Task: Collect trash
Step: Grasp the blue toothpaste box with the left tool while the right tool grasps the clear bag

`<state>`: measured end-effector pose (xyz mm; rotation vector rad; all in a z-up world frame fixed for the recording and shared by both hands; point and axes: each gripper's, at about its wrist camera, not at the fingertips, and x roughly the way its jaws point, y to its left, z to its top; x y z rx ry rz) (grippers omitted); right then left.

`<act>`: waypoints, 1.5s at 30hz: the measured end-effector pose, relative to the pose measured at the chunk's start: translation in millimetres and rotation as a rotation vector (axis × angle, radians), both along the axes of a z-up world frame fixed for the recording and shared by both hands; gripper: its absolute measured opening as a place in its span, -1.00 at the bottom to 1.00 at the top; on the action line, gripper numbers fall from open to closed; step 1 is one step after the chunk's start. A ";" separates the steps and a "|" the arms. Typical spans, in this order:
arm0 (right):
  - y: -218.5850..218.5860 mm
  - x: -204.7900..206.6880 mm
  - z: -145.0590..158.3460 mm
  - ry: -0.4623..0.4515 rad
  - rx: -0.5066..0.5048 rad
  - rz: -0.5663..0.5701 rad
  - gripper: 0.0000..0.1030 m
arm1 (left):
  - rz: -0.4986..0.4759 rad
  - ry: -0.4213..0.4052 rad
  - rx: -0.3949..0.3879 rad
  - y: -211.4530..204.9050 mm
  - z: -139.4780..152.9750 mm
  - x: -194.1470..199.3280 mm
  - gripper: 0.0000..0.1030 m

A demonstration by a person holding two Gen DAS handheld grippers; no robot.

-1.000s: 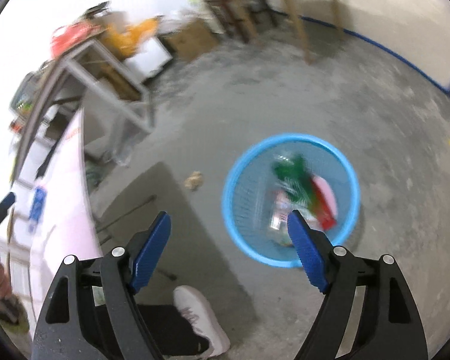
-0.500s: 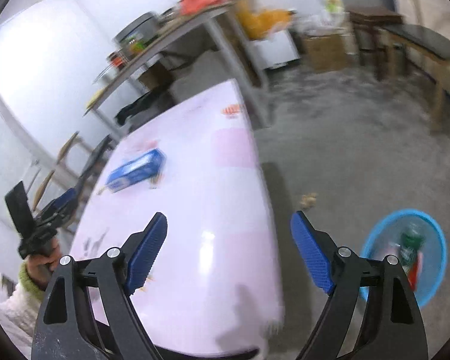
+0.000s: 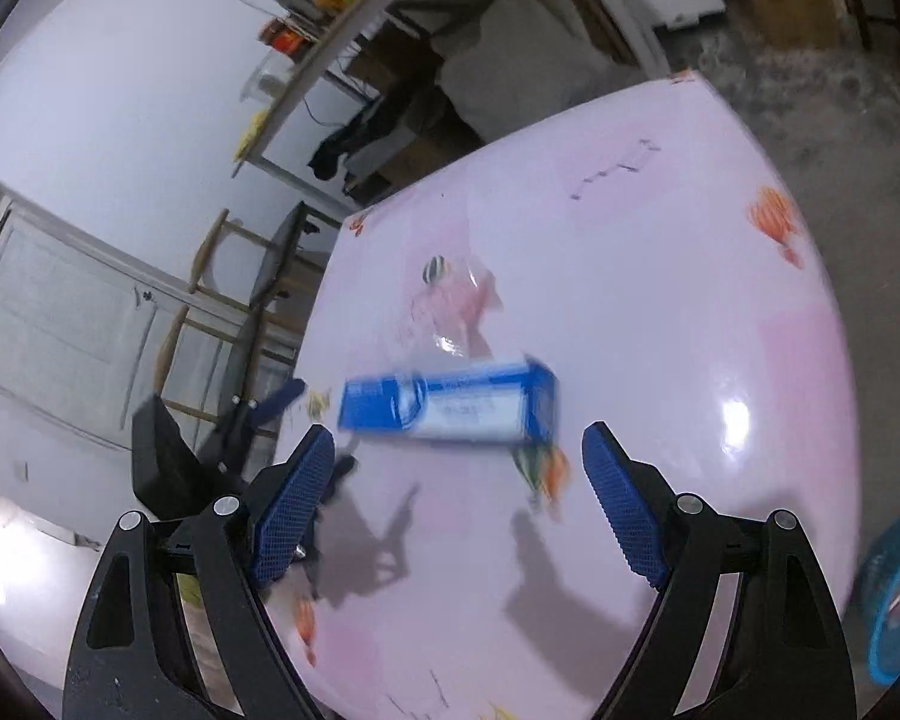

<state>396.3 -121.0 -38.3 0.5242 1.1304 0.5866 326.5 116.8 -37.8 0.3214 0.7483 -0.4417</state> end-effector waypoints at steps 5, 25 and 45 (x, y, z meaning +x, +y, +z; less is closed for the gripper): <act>53.2 62.6 -19.6 0.102 -0.044 0.036 0.57 | -0.044 0.067 -0.033 3.7 -13.6 36.5 0.84; 76.4 70.7 -61.9 0.165 -0.191 0.039 -0.68 | -0.132 0.265 -0.139 -2.3 -27.3 33.5 0.80; 18.0 -103.3 -18.8 -0.044 -0.006 -0.016 -0.76 | -0.032 0.403 -0.372 1.5 -23.4 -153.6 0.73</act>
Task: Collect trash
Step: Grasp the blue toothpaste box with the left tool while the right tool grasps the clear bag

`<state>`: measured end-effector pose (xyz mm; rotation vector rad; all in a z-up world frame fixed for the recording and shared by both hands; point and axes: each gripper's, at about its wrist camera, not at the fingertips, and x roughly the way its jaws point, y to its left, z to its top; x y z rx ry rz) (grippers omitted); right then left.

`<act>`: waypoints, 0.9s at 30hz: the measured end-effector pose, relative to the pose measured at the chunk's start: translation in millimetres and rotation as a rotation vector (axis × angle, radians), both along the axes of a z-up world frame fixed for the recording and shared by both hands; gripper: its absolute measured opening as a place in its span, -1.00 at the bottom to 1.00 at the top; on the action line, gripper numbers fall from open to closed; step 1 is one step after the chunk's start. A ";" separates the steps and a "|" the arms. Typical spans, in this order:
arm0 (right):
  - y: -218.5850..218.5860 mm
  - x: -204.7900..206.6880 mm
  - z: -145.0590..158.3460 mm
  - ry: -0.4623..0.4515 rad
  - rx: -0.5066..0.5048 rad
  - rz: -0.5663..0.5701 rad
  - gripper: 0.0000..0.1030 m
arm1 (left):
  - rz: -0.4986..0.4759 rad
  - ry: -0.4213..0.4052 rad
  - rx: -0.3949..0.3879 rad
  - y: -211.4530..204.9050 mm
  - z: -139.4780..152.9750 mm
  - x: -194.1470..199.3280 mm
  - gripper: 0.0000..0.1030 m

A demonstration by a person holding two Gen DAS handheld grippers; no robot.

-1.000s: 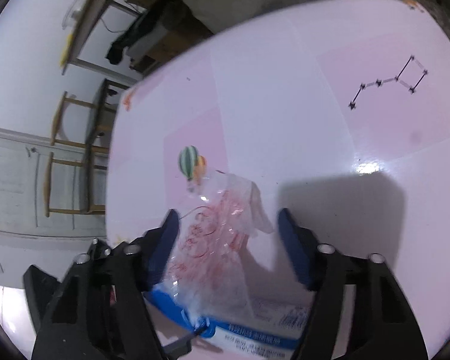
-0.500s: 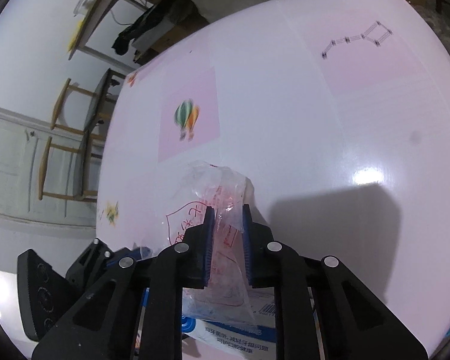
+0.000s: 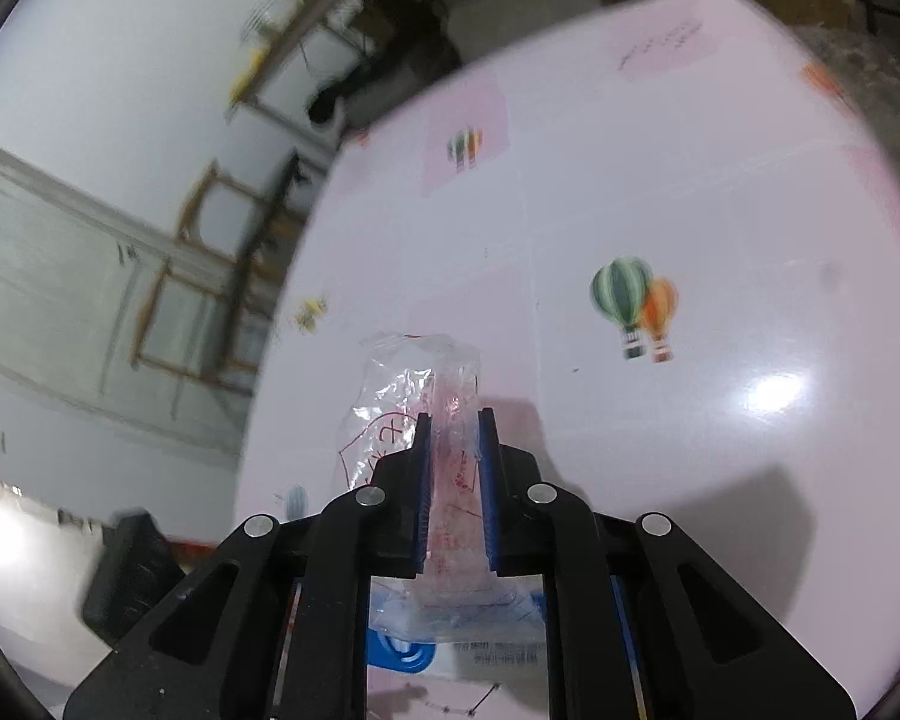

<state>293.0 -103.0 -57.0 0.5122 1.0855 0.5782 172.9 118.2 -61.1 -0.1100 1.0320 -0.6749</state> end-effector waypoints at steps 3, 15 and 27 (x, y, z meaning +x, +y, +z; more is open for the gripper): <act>-36.0 -24.5 17.9 -0.053 0.059 -0.067 -0.76 | 0.025 0.045 -0.056 1.6 -2.4 -10.6 0.73; -120.3 -110.5 -18.8 0.018 0.131 -0.228 -0.76 | -0.049 0.179 -0.130 -34.0 -0.7 -42.0 0.73; -103.9 -141.1 -39.4 0.019 -0.014 -0.203 -0.76 | 0.019 0.000 0.188 -104.7 6.0 22.7 0.55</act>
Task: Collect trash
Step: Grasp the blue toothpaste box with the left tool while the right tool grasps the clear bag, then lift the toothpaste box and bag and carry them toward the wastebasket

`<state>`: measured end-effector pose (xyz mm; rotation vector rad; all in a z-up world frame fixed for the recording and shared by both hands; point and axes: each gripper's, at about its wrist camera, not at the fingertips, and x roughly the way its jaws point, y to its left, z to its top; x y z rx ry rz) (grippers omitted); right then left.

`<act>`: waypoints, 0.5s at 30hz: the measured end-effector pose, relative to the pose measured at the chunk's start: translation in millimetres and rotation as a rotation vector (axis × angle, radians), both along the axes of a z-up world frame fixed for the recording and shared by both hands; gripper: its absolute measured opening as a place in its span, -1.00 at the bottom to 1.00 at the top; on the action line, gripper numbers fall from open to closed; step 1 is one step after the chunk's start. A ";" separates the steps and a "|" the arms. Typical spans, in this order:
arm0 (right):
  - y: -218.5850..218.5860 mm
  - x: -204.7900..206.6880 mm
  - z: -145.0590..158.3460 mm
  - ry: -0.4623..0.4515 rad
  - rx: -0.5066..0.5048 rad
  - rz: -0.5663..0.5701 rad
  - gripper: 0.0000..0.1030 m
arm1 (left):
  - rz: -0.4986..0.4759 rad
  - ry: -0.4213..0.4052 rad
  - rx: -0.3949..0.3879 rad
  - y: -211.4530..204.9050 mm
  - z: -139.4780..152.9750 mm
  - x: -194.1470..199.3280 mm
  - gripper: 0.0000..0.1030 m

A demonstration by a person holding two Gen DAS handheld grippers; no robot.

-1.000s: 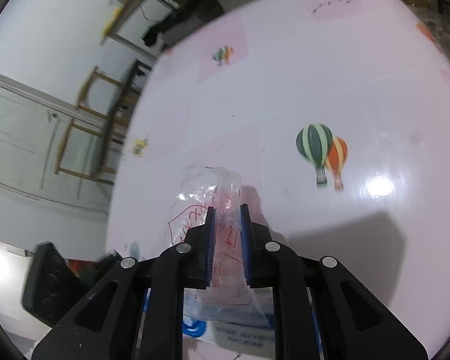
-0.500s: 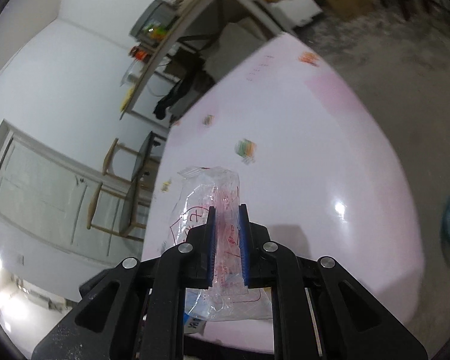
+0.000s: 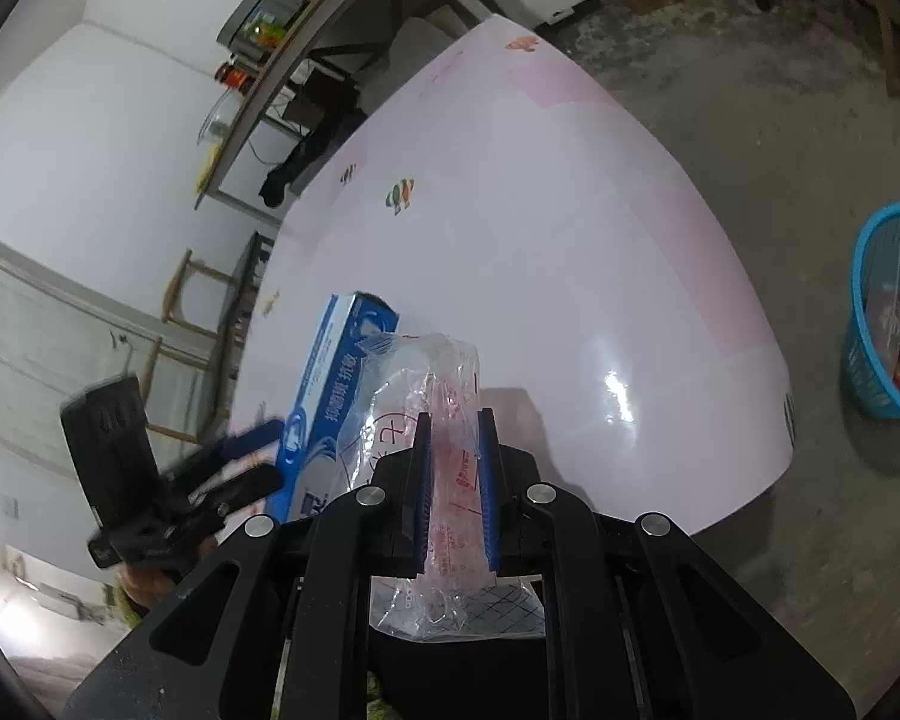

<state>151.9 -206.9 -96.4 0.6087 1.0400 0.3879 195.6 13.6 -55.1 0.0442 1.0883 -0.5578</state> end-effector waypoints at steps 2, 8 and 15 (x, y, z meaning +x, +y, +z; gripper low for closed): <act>4.0 3.3 0.4 -0.005 -0.025 0.013 -0.76 | -0.009 -0.013 0.039 -0.2 -6.9 -1.9 0.46; 5.0 3.9 -2.8 -0.016 -0.065 0.031 -0.76 | -0.017 -0.020 0.145 -3.7 -17.3 -0.6 0.19; 5.5 5.7 -7.1 -0.008 -0.067 0.036 -0.76 | -0.026 -0.034 0.204 -9.0 -25.5 -8.4 -0.06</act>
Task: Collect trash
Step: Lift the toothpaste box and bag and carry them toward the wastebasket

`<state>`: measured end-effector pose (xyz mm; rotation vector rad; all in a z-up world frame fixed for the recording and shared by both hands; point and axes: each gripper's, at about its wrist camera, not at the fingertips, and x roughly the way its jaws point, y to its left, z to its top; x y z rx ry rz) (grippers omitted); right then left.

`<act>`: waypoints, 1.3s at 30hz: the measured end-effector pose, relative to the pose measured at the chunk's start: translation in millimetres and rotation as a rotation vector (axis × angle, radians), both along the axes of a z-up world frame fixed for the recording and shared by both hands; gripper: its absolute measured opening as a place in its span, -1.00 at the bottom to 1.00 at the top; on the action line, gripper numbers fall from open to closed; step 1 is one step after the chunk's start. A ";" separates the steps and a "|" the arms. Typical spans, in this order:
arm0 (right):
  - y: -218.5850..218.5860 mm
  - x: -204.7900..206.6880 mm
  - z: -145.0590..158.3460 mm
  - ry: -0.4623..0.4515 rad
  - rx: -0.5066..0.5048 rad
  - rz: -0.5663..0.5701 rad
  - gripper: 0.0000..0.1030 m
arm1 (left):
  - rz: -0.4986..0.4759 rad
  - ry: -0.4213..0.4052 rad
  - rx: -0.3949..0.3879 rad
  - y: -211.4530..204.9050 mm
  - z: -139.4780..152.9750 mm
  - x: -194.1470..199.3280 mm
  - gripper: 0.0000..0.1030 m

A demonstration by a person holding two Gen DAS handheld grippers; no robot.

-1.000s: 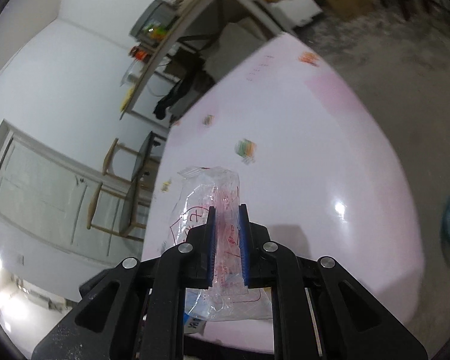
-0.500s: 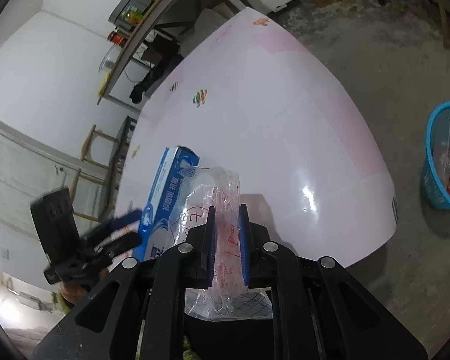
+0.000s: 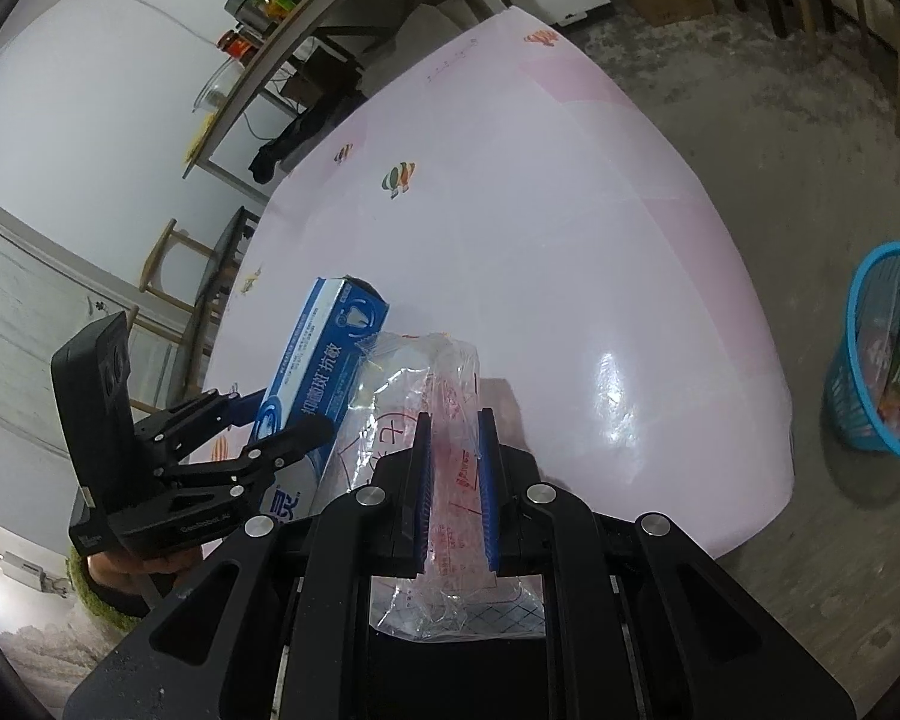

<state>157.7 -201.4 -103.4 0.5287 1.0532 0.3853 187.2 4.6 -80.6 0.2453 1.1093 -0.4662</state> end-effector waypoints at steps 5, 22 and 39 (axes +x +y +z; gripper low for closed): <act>1.0 -0.2 1.6 -0.001 0.000 0.008 -0.76 | 0.008 -0.013 0.008 1.4 1.5 -5.4 -0.08; -0.7 -4.1 7.4 -0.021 -0.007 0.020 -0.76 | 0.018 -0.109 0.002 5.6 23.2 -24.7 -0.09; -14.8 -19.4 21.4 -0.062 0.000 0.007 -0.76 | 0.014 -0.219 -0.015 6.7 51.7 -45.6 -0.09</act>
